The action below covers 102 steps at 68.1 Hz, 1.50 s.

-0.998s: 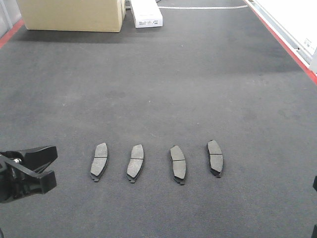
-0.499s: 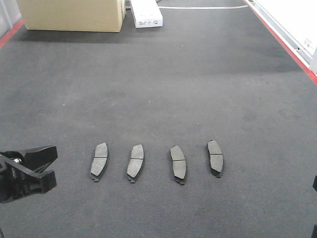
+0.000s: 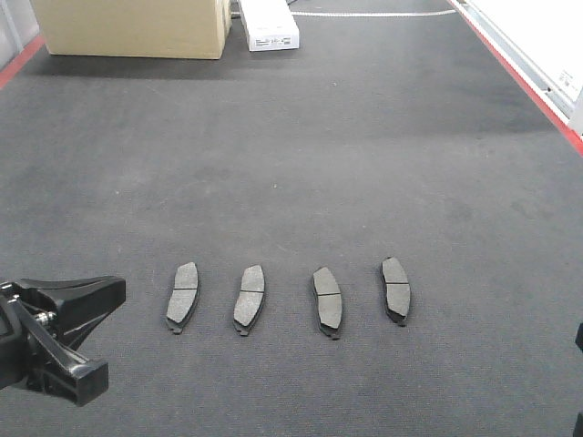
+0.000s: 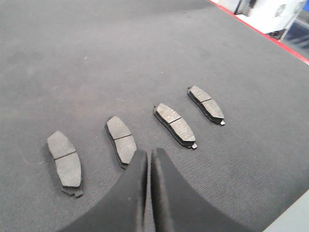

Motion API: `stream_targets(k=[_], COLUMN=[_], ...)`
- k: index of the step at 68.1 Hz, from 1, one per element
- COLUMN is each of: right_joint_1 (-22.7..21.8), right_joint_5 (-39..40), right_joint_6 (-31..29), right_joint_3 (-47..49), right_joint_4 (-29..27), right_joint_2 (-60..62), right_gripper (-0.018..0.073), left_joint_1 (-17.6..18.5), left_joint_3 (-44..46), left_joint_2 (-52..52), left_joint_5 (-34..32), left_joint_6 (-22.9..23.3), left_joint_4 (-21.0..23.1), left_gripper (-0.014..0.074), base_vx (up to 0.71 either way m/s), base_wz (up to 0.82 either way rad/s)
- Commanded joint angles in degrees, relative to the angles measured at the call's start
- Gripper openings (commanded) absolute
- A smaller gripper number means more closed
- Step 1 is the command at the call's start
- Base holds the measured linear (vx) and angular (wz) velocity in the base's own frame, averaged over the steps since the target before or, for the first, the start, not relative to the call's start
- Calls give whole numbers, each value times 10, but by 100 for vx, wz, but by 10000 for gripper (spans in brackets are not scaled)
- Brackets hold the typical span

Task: Move and align brake pads A on conveyor

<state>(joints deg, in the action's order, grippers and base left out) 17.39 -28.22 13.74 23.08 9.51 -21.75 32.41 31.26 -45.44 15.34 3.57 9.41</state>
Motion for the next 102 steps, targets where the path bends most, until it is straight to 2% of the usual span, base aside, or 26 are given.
stream_targets(k=[1,19,28,33,37,45,59,66,69,72,92,102], right_joint_1=[-3,-3,-3,-3,-3,-3,-3,-3,-3,-3,-3,-3], right_joint_5=[41,42,42,42,42,42,42,42,42,42,39,37], right_joint_6=[-3,-3,-3,-3,-3,-3,-3,-3,-3,-3,-3,-3], right_joint_3=[14,14,14,14,14,14,14,14,14,14,14,14], right_joint_4=[7,7,7,7,7,7,7,7,7,7,7,7], right_joint_2=[-3,-3,-3,-3,-3,-3,-3,-3,-3,-3,-3,-3], right_gripper=[-6,-6,-6,-6,-6,-6,-6,-6,-6,-6,-6,-6], left_joint_1=[2,2,-1,-22,-47,-123,-295,-352,-365,-375,-377,-377], left_joint_3=[15,15,8,-10,-26,-66,-138,-160,-168,-177,-249,-305], left_joint_2=[5,22,91,140,183,272,401,442,457,471,469,469], left_joint_5=[-45,-46,-48,-52,-55,-56,-56,-54,-54,-54,-79,-119], left_joint_6=[-18,-30,-30,-30,-30,-30,-30,-30,-30,-30,-30,-30], left_joint_4=[23,18,-20,-24,-24,-26,-61,-77,-84,-86,-97,-97], left_gripper=[-6,-6,-6,-6,-6,-6,-6,-6,-6,-6,-6,-6], base_vx=[0,0,0,0,0,0,0,0,0,0,0,0], base_wz=[0,0,0,0,0,0,0,0,0,0,0,0])
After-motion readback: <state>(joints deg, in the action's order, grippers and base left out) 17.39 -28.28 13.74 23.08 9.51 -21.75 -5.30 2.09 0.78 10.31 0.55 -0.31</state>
